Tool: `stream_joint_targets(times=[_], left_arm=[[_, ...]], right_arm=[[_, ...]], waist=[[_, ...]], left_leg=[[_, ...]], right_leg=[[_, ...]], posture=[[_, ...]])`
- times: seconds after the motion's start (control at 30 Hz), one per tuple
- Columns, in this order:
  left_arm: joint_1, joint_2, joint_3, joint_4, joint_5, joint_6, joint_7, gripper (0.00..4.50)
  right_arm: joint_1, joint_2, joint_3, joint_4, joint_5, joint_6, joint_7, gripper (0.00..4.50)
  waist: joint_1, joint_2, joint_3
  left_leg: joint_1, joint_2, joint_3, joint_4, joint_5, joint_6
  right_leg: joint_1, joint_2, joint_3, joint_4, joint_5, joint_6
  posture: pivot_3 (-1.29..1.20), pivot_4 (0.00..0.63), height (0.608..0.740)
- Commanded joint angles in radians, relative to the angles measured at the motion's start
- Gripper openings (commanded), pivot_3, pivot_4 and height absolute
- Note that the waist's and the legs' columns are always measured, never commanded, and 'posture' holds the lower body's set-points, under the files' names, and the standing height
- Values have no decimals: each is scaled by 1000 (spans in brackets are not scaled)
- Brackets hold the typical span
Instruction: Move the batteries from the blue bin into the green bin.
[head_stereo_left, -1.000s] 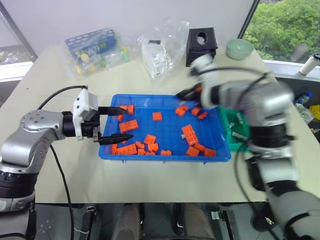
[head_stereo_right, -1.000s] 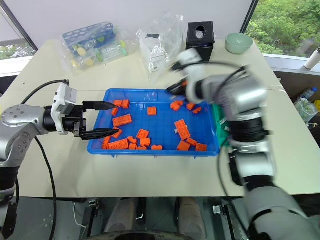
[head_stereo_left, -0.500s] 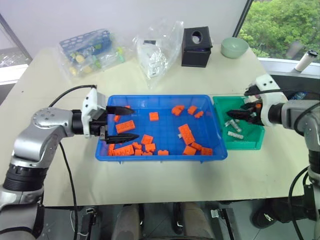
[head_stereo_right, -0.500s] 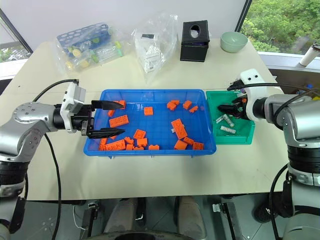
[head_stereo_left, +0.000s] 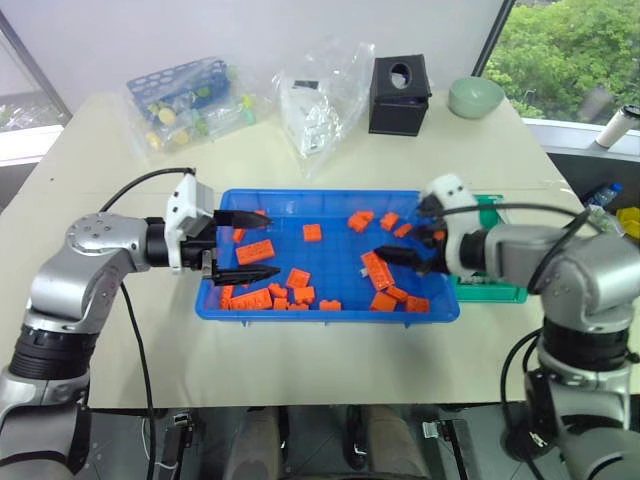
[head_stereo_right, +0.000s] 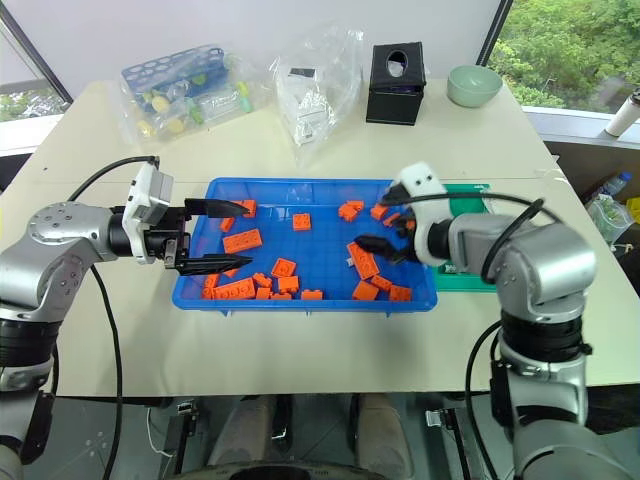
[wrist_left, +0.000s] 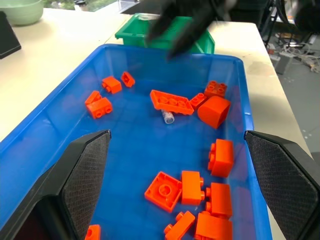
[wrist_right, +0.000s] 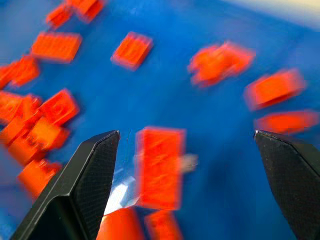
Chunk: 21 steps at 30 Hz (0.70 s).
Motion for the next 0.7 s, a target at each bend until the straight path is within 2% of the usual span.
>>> stream_joint_targets(times=[0.03,0.4,0.53,0.6,0.7], left_arm=[[-8,9,15,-30,-4,-4,-4,4500],[-31,0,5,-20,0,-1,-4,4500],[-41,-1,6,-18,-1,0,-1,4500],[-47,0,12,-18,-6,5,1,4500],[-51,4,20,-13,-9,8,0,4500]], right_arm=[[20,26,-16,-56,24,9,-53,4446],[63,114,61,-29,24,9,-145,4446],[74,93,120,8,-3,-50,-151,4446],[98,8,220,13,-48,-147,-137,4446],[121,-51,271,21,-75,-229,-119,3708]], waist=[[-2,0,0],[-6,0,0],[-4,0,0],[-3,0,0],[-5,0,0]], left_leg=[[0,0,0,0,0,0],[1,0,0,-1,0,0],[1,0,0,-1,0,0],[0,0,0,-1,0,0],[0,-1,0,-1,0,0]], right_leg=[[0,0,0,0,0,0],[0,1,0,0,0,0],[0,1,0,0,0,0],[0,1,0,0,0,0],[0,0,0,-1,0,0]], posture=[[0,150,736],[0,150,736],[0,150,736],[0,150,736],[0,150,736]])
